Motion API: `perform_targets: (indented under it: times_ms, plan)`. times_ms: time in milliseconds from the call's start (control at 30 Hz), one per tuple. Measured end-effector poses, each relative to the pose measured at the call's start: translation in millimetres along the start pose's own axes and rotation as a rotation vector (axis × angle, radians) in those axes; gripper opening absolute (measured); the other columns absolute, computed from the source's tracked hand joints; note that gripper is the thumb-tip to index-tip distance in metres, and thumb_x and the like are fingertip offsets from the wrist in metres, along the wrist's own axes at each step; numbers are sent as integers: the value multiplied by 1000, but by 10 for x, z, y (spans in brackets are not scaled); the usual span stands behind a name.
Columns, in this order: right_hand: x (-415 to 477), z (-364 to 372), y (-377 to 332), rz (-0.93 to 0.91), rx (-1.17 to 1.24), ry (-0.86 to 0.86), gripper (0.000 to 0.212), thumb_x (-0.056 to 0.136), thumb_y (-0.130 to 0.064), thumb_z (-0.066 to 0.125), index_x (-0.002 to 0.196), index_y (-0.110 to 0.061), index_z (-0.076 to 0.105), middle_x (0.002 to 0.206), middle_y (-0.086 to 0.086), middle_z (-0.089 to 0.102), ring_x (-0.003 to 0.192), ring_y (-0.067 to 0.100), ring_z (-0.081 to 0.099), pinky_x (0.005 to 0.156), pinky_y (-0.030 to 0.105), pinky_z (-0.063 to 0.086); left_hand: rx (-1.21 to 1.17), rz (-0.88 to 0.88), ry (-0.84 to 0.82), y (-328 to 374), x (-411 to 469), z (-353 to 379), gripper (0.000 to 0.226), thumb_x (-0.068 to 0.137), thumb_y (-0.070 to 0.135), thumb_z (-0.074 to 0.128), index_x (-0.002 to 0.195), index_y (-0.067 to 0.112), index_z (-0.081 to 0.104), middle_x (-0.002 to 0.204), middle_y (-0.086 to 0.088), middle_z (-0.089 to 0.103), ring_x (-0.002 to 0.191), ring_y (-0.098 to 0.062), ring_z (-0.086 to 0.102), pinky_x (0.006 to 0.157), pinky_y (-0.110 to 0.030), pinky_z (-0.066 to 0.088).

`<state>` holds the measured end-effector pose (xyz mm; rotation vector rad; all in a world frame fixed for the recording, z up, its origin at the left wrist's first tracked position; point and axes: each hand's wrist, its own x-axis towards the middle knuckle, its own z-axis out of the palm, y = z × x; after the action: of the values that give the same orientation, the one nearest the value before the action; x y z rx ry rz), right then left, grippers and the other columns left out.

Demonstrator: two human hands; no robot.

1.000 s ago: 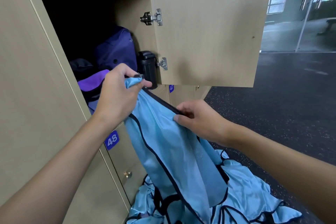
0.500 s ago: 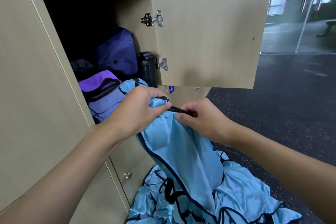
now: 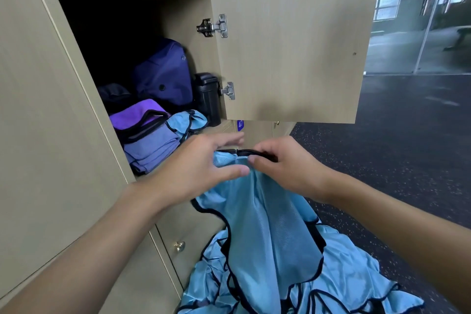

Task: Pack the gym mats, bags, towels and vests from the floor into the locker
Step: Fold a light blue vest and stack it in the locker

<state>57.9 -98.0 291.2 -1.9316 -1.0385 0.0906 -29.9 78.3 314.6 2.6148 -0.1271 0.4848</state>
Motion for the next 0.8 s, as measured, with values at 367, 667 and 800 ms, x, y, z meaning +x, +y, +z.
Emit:
perform_targets:
  times_ms: [367,667,800]
  plan:
    - [-18,-93,93,94,74,-72,16,94,-20,66,87,-6,66,76,4,58,67,11,49,62,27,40,66,-103,282,-117,89,-144,20,91,26,71,81,10,69,72,-4,64,67,-15,54,65,-30,44]
    - [-7,-112,-28,96,288,-19,19,98,-9,59,84,3,64,58,-6,51,49,1,41,48,14,33,-210,53,-37,41,36,177,47,82,24,81,126,29,66,105,11,74,95,-4,67,92,-27,52]
    - [-13,-97,-30,98,333,6,10,96,-9,62,89,-2,66,64,-5,63,54,0,52,52,13,41,-265,-16,62,80,63,158,11,88,18,75,91,28,76,84,5,73,69,-3,58,69,-27,49]
